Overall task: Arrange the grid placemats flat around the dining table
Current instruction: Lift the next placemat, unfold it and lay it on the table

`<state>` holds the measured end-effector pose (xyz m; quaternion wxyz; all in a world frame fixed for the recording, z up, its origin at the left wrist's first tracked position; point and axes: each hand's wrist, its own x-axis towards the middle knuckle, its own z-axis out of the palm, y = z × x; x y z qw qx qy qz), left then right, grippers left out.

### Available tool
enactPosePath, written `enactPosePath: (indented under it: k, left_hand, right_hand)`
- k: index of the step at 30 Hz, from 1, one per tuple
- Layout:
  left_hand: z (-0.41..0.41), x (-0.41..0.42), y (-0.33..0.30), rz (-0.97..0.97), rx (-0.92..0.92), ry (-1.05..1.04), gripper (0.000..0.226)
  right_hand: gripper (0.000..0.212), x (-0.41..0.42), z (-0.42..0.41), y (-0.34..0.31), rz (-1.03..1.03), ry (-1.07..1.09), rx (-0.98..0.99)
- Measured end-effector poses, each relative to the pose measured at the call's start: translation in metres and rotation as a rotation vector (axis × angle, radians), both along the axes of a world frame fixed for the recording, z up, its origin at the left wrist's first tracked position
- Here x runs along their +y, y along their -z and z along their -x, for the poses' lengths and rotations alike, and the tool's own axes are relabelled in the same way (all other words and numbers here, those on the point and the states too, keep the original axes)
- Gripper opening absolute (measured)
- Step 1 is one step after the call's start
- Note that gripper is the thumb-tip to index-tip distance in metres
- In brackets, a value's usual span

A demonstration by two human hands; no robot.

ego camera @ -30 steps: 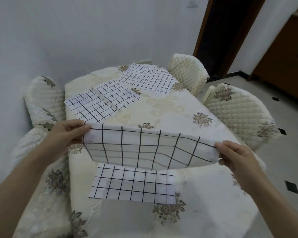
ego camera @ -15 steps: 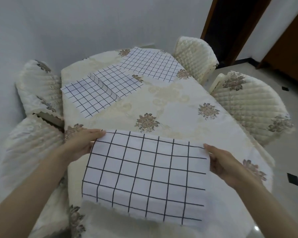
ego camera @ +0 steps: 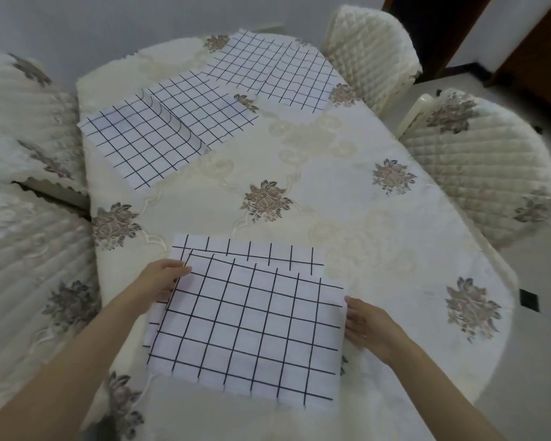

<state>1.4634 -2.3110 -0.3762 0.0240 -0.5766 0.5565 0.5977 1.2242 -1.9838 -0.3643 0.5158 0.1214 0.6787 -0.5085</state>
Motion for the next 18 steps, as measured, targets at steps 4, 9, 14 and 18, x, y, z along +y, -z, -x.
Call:
enactPosePath:
  k: [4, 9, 14, 18]
  left_hand:
    - [-0.024, 0.011, -0.005, -0.012, -0.055, 0.025, 0.026]
    - [-0.055, 0.038, -0.005, -0.022, -0.084, 0.001, 0.026]
    - [-0.092, 0.065, 0.0, -0.069, -0.094, -0.061, 0.024]
    - [-0.124, 0.09, 0.007, -0.138, -0.098, -0.087, 0.02]
  right_hand:
    - [0.032, 0.015, -0.014, 0.0, -0.004, 0.001, -0.036]
    - [0.032, 0.032, -0.034, 0.0, -0.039, -0.051, -0.034]
    - [0.045, 0.052, -0.055, -0.001, -0.083, -0.13, 0.015]
    - [0.035, 0.066, -0.069, 0.0, -0.112, -0.19, 0.07]
